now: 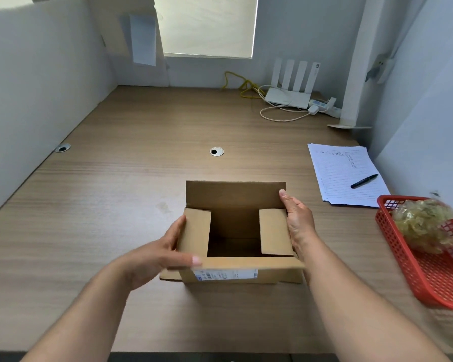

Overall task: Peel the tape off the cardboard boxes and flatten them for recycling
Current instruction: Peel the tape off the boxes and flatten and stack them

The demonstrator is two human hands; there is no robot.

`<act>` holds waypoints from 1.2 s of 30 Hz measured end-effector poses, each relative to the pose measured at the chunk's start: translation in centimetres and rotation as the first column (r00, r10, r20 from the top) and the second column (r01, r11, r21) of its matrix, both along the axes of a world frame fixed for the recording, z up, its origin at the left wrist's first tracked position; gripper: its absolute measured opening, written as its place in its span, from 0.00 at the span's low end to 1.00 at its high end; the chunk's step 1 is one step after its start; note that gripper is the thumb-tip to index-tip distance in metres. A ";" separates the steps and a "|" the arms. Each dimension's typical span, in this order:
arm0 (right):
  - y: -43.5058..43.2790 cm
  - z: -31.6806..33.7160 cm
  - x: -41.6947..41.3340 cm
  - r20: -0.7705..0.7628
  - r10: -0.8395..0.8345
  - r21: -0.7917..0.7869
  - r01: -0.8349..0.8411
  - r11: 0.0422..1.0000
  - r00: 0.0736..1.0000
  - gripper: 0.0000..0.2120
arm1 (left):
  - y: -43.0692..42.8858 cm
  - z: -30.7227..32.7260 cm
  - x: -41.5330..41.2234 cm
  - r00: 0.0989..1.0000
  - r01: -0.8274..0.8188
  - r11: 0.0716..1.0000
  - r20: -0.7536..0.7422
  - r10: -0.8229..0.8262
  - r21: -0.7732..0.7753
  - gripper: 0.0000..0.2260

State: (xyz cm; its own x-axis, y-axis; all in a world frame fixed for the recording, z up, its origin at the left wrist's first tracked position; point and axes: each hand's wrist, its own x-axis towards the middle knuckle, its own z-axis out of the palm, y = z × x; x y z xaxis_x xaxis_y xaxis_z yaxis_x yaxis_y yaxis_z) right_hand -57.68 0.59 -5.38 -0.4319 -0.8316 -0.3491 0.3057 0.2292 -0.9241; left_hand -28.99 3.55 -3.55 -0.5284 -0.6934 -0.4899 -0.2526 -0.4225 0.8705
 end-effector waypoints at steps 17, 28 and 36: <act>4.6 3.0 3.1 -0.808 0.480 0.488 -0.067 0.870 0.341 0.34 | 1.2 -2.1 -2.1 0.925 0.018 0.944 0.364 0.110 -0.330 0.73; 5.5 4.7 -0.2 -0.725 0.161 0.201 -0.018 0.979 0.670 0.17 | -2.2 0.7 -4.8 0.815 -0.138 0.910 0.477 0.329 -0.392 0.61; 6.0 4.7 -0.6 -0.686 0.172 0.164 -0.079 0.983 0.707 0.18 | -2.0 1.9 -6.8 0.394 0.201 0.912 0.881 0.260 -0.359 0.48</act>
